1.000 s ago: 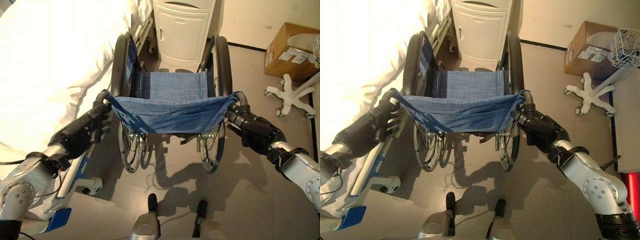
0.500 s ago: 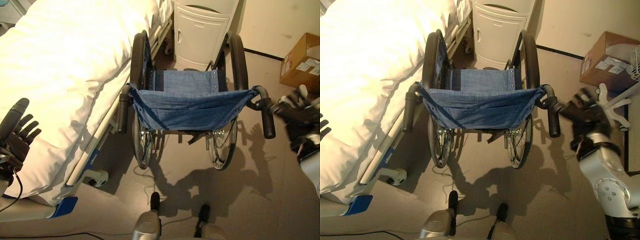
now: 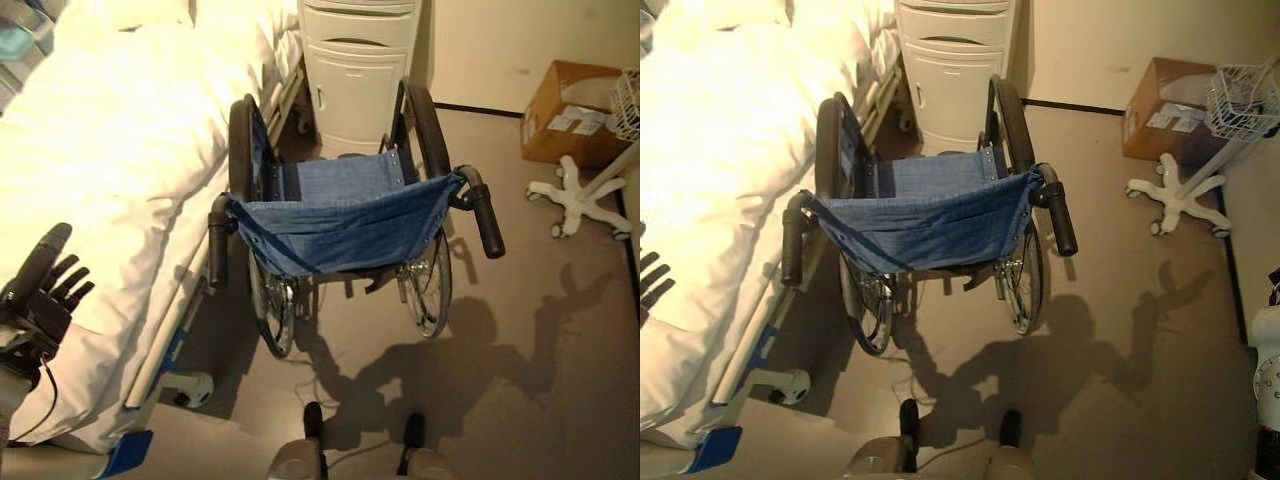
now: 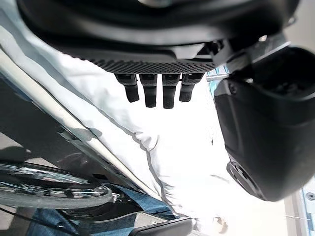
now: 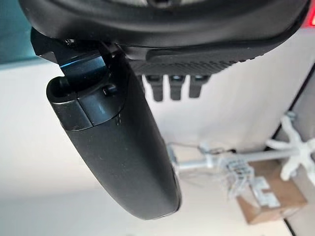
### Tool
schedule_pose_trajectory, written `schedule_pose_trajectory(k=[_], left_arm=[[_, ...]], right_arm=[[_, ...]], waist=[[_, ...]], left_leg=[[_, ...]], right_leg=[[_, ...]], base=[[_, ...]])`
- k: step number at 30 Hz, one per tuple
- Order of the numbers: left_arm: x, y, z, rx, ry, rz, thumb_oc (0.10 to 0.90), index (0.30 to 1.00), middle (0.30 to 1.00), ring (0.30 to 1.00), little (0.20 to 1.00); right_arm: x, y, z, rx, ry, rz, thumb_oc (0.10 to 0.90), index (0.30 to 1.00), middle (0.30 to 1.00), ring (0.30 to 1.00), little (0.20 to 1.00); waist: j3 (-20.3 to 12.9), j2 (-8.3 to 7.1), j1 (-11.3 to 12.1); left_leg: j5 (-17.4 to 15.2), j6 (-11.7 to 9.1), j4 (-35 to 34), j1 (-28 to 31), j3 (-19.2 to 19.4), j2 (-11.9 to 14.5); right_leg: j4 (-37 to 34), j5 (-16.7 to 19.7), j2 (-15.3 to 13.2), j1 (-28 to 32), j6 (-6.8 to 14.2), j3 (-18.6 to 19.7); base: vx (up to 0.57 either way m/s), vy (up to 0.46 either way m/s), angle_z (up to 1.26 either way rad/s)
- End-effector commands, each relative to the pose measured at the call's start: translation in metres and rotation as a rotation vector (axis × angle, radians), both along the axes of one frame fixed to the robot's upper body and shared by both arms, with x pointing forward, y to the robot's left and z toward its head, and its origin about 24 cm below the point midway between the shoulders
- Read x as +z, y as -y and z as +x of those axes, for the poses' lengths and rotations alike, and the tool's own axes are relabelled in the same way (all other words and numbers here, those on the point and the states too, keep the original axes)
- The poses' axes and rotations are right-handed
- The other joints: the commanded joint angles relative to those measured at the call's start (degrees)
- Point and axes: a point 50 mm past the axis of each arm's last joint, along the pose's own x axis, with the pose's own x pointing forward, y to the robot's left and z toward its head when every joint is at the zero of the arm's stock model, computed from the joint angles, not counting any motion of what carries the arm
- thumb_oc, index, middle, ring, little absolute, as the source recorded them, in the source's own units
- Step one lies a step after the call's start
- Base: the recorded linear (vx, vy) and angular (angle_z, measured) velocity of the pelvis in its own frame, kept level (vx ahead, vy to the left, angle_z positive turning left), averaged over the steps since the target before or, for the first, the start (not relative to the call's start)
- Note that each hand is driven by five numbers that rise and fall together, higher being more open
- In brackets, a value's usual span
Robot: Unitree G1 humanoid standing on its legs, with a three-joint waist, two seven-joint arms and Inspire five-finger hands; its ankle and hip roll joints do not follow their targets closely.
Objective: Push the wheelchair next to the bed
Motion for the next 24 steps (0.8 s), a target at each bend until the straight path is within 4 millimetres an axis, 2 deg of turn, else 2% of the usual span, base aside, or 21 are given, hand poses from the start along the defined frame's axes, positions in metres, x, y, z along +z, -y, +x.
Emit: schedule_pose_trajectory(k=[1, 3, 4, 5, 6, 8, 10, 11, 13, 15, 17, 18, 19, 20, 22, 23, 24], left_arm=[[0.04, 0.006, 0.014, -0.064, 0.134, 0.098, 0.8, 0.9, 0.9, 0.9, 0.9], [0.026, 0.014, 0.013, -0.099, 0.101, 0.054, 0.8, 0.9, 0.9, 0.9, 0.9], [0.013, 0.023, 0.011, -0.132, 0.068, 0.019, 0.8, 0.9, 0.9, 0.9, 0.9], [0.013, 0.023, 0.011, -0.133, 0.066, 0.019, 0.8, 0.9, 0.9, 0.9, 0.9], [-0.006, 0.034, 0.01, -0.184, 0.012, -0.042, 0.8, 0.9, 0.9, 0.9, 0.9], [-0.024, 0.046, 0.006, -0.226, -0.043, -0.121, 0.8, 0.9, 0.9, 0.9, 0.9], [-0.034, 0.05, 0.004, -0.241, -0.098, -0.14, 0.8, 0.9, 0.9, 0.9, 0.9], [-0.044, 0.053, 0.002, -0.243, -0.136, -0.169, 0.8, 0.9, 0.9, 0.9, 0.9], [-0.065, 0.061, 0.0, -0.24, -0.217, -0.253, 0.8, 0.9, 0.9, 0.9, 0.9], [-0.095, 0.07, -0.004, -0.212, -0.314, -0.371, 0.8, 0.9, 0.9, 0.9, 0.9], [-0.117, 0.077, -0.008, -0.22, -0.388, -0.407, 0.8, 0.9, 0.9, 0.9, 0.9], [-0.135, 0.087, -0.011, -0.218, -0.447, -0.441, 0.8, 0.9, 0.9, 0.9, 0.9], [-0.144, 0.092, -0.013, -0.219, -0.472, -0.443, 0.8, 0.9, 0.9, 0.9, 0.9], [-0.16, 0.1, -0.016, -0.232, -0.525, -0.435, 0.8, 0.9, 0.9, 0.9, 0.9], [-0.185, 0.121, -0.022, -0.233, -0.61, -0.5, 0.8, 0.9, 0.9, 0.9, 0.9], [-0.21, 0.135, -0.033, -0.223, -0.662, -0.519, 0.8, 0.9, 0.9, 0.9, 0.9], [-0.215, 0.137, -0.035, -0.206, -0.678, -0.514, 0.8, 0.9, 0.9, 0.9, 0.9]], right_arm=[[0.043, -0.019, -0.001, 0.062, 0.153, -0.186, 0.8, 0.9, 0.9, 0.9, 0.9], [0.029, -0.016, 0.0, 0.067, 0.113, -0.144, 0.8, 0.9, 0.9, 0.9, 0.9], [0.014, -0.011, -0.002, 0.052, 0.065, -0.113, 0.8, 0.9, 0.9, 0.9, 0.9], [0.014, -0.011, -0.002, 0.051, 0.064, -0.113, 0.8, 0.9, 0.9, 0.9, 0.9], [-0.008, -0.004, -0.003, 0.041, -0.018, -0.05, 0.8, 0.9, 0.9, 0.9, 0.9], [-0.037, 0.003, -0.006, 0.047, -0.096, 0.057, 0.8, 0.9, 0.9, 0.9, 0.9], [-0.058, 0.008, -0.008, 0.028, -0.156, 0.13, 0.8, 0.9, 0.9, 0.9, 0.9], [-0.081, 0.013, -0.012, -0.006, -0.239, 0.182, 0.8, 0.9, 0.9, 0.9, 0.9], [-0.111, 0.019, -0.016, -0.055, -0.375, 0.23, 0.8, 0.9, 0.9, 0.9, 0.9], [-0.15, 0.023, -0.023, -0.058, -0.513, 0.322, 0.8, 0.9, 0.9, 0.9, 0.9], [-0.18, 0.017, -0.026, -0.031, -0.596, 0.4, 0.8, 0.9, 0.9, 0.9, 0.9], [-0.206, 0.008, -0.031, -0.02, -0.667, 0.475, 0.8, 0.9, 0.9, 0.9, 0.9], [-0.217, 0.004, -0.034, -0.012, -0.697, 0.505, 0.8, 0.9, 0.9, 0.9, 0.9], [-0.237, -0.004, -0.039, 0.008, -0.773, 0.54, 0.8, 0.9, 0.9, 0.9, 0.9], [-0.262, -0.019, -0.045, 0.04, -0.894, 0.566, 0.8, 0.9, 0.9, 0.9, 0.9], [-0.279, -0.034, -0.048, 0.074, -0.994, 0.548, 0.8, 0.9, 0.9, 0.9, 0.9], [-0.283, -0.037, -0.05, 0.082, -1.039, 0.547, 0.8, 0.9, 0.9, 0.9, 0.9]], waist=[[-1.07, -1.37, 1.08], [-0.87, -1.49, 1.04], [-0.81, -1.57, 0.93], [-0.9, -1.55, 0.97], [-0.82, -1.64, 0.95], [-0.87, -1.66, 1.08], [-0.93, -1.61, 1.17], [-0.92, -1.61, 1.26], [-0.94, -1.48, 1.43], [-0.97, -1.43, 1.79], [-0.96, -1.47, 1.91], [-0.96, -1.49, 2.06], [-0.98, -1.49, 2.16], [-1.03, -1.51, 2.37], [-1.13, -1.57, 2.81], [-1.41, -1.64, 3.06], [-1.45, -1.66, 3.12]], left_leg=[[-0.6, -2.82, -0.12, 0.3, -1.35, 0.07], [-0.63, -2.8, -0.02, 0.19, -1.39, 0.05], [-0.64, -2.68, 0.03, 0.17, -1.47, -0.05], [-0.65, -2.67, 0.04, 0.15, -1.48, -0.06], [-0.73, -2.56, 0.27, 0.03, -1.58, -0.15], [-0.78, -2.44, 0.46, 0.03, -1.62, -0.27], [-0.8, -2.39, 0.57, 0.08, -1.63, -0.35], [-0.89, -2.27, 0.74, 0.1, -1.7, -0.44], [-0.8, -2.21, 0.66, 0.25, -1.85, -0.55], [-0.94, -2.0, 1.02, 0.48, -2.33, -0.88], [-1.1, -1.85, 1.13, 0.69, -2.56, -1.07], [-1.12, -1.75, 1.07, 0.94, -2.83, -1.22], [-1.12, -1.77, 1.05, 1.0, -3.0, -1.29], [-1.17, -1.74, 1.05, 1.15, -3.26, -1.41], [-1.27, -1.56, 0.91, 1.61, -3.87, -1.67], [-1.4, -1.39, 0.78, 1.76, -4.24, -1.8], [-1.46, -1.31, 0.74, 1.84, -4.33, -1.85]], right_leg=[[4.57, -4.05, 2.89, -0.56, -2.03, -1.2], [4.65, -4.02, 2.85, -0.69, -1.99, -1.25], [4.78, -3.95, 2.82, -0.85, -1.89, -1.21], [4.79, -3.96, 2.81, -0.86, -1.88, -1.22], [4.97, -3.92, 2.75, -0.99, -1.74, -1.33], [5.02, -3.83, 2.63, -0.92, -1.64, -1.58], [5.08, -3.75, 2.55, -0.82, -1.57, -1.83], [5.12, -3.68, 2.5, -0.75, -1.54, -1.95], [4.84, -3.4, 2.35, -0.38, -1.39, -2.37], [4.78, -3.19, 2.26, 0.14, -1.35, -2.8], [4.87, -3.2, 2.24, 0.42, -1.42, -3.0], [4.75, -3.16, 2.28, 0.79, -1.57, -3.13], [4.73, -3.14, 2.29, 0.92, -1.55, -3.25], [4.57, -3.09, 2.27, 1.32, -1.56, -3.5], [4.29, -2.9, 2.13, 2.0, -1.49, -3.93], [4.21, -2.89, 2.05, 2.18, -1.5, -4.19], [4.17, -2.91, 2.05, 2.25, -1.52, -4.24]], base=[[0.0, 0.0, 0.0], [0.0, 0.0, 0.0], [0.0, 0.0, 0.0], [0.0, 0.0, 0.0], [0.0, 0.0, 0.0], [0.0, 0.0, 0.0], [0.0, 0.0, 0.0], [0.0, 0.0, 0.0], [0.0, 0.0, 0.0], [0.04, -0.004, 0.07], [0.03, 0.0, 0.09], [0.0, 0.0, 0.0], [0.04, 0.004, 0.02], [0.04, 0.002, 0.03], [0.07, 0.001, 0.11], [0.06, 0.001, 0.19], [0.06, 0.003, 0.15]])
